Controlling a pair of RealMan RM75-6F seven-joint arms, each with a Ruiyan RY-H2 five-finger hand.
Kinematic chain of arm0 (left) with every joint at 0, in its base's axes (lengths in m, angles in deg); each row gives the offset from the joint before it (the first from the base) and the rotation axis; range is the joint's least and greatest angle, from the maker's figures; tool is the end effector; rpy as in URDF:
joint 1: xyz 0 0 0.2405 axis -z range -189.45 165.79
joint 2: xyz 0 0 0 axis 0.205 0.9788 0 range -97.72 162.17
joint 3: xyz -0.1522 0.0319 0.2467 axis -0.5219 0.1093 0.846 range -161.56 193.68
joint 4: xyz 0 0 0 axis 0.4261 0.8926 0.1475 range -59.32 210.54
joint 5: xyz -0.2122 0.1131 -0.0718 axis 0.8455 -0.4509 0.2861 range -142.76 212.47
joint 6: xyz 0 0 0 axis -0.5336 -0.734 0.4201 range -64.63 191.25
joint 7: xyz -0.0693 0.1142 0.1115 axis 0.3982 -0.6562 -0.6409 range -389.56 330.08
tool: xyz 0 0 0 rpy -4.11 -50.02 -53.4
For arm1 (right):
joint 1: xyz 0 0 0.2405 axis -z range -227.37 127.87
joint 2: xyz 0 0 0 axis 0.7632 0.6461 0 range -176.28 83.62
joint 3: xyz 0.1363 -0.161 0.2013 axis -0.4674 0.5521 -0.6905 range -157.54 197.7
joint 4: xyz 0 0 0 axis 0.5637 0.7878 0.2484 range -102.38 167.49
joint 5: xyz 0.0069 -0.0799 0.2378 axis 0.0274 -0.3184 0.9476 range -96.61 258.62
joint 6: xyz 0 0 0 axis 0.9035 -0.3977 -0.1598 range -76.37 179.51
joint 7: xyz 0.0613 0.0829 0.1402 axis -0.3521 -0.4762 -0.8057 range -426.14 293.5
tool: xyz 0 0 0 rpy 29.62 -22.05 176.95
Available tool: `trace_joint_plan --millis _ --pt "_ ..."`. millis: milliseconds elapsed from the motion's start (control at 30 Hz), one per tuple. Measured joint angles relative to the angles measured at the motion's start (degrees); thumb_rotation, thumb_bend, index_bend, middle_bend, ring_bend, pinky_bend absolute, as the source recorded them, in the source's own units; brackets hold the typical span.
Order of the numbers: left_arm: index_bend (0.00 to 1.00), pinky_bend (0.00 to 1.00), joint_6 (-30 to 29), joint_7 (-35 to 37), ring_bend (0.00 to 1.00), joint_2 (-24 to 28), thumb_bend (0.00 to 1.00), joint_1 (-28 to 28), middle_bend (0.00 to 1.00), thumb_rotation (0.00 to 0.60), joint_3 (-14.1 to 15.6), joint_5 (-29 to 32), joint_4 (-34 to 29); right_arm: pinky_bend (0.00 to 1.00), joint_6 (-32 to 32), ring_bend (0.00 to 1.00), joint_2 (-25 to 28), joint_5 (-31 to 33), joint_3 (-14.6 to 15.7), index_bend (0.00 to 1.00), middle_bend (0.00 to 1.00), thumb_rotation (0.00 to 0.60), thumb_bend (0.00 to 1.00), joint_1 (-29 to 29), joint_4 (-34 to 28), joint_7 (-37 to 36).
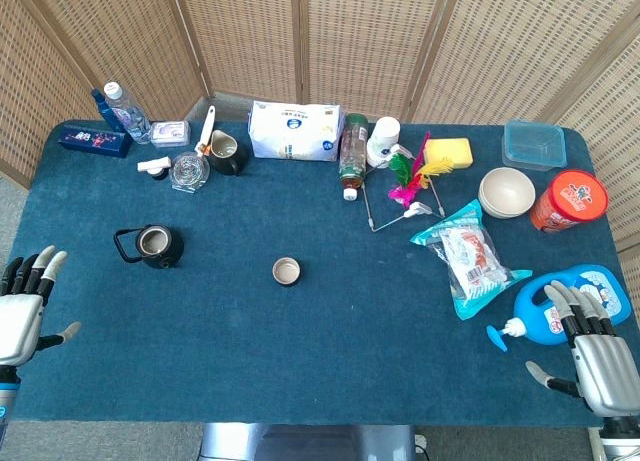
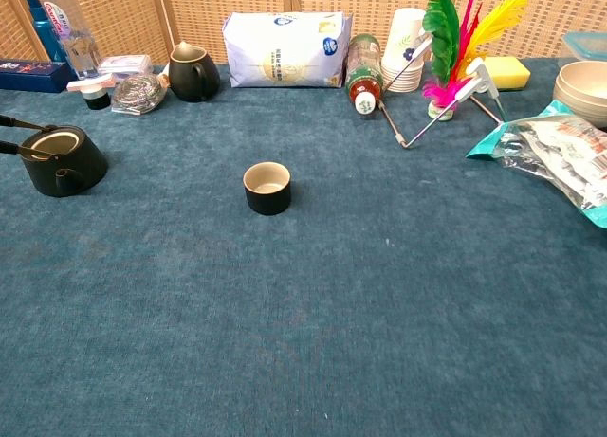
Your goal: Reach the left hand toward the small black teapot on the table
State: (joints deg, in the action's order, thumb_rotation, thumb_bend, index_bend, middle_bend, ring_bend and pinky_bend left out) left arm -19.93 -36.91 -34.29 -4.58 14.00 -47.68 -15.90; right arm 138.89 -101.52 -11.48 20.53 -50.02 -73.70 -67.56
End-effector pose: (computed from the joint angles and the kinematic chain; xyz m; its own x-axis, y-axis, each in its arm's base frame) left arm -0.3614 0.2284 0.1192 0.4794 0.0363 0.8769 0.8773 0.0070 -0.4799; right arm -0.3147 -0.1732 0.1578 0.2993 -0.0538 0.9526 -0.9538 -0.0445 0.2972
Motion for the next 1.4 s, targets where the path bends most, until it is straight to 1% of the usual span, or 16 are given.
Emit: trace_joint_plan --millis 267,400,500,600,833,933,1233,1400 --pt "0.00 0.00 0.59 -0.57 0.00 0.00 0.05 0.37 0.00 0.600 0.33 -1.25 0.32 0.00 0.08 0.00 0.01 0.10 0.01 0.00 0.00 0.600 0.00 0.09 -0.03 0.13" --pt "0.00 0.00 1.41 0.66 0.00 -0.29 0.05 1.73 0.00 0.600 0.15 -2.92 3.25 0.00 0.33 0.00 0.11 0.55 -0.24 0.00 0.00 0.600 0.00 0.18 -0.07 -0.19" --pt "0.00 0.00 2.30 2.75 0.00 -0.96 0.05 3.43 0.00 0.600 -0.03 -4.91 7.87 0.00 0.45 0.00 0.21 1.04 -0.54 0.00 0.00 0.600 0.00 0.18 0.01 -0.50" --pt "0.00 0.00 2.80 4.83 0.00 -2.22 0.05 5.51 0.00 0.600 -0.31 -7.31 14.00 0.00 0.23 0.00 0.27 1.93 -0.91 0.00 0.00 0.600 0.00 0.04 0.19 -0.88" --pt "0.00 0.00 2.60 8.86 0.00 -8.10 0.05 10.58 0.00 0.600 -0.62 -12.81 30.84 0.00 -0.04 0.00 0.35 2.87 -1.38 0.00 0.00 0.600 0.00 -0.12 0.38 -1.32" --pt "0.00 0.00 3.21 9.74 0.00 -10.96 0.05 12.73 0.00 0.600 -0.36 -14.39 36.46 0.00 -0.09 0.00 0.37 3.06 -1.45 0.00 0.00 0.600 0.00 -0.12 0.35 -1.38" --pt "0.00 0.00 7.71 10.36 0.00 -18.59 0.06 18.59 0.00 0.600 -0.20 -15.05 47.84 0.00 -0.53 0.00 0.48 4.02 -1.78 0.00 0.00 0.600 0.00 -0.26 0.40 -1.84" --pt "0.00 0.00 9.79 10.28 0.00 -20.60 0.07 20.81 0.00 0.600 -0.09 -14.37 50.92 0.00 -0.88 0.00 0.57 4.53 -1.96 0.00 0.00 0.600 0.00 -0.39 0.59 -2.19"
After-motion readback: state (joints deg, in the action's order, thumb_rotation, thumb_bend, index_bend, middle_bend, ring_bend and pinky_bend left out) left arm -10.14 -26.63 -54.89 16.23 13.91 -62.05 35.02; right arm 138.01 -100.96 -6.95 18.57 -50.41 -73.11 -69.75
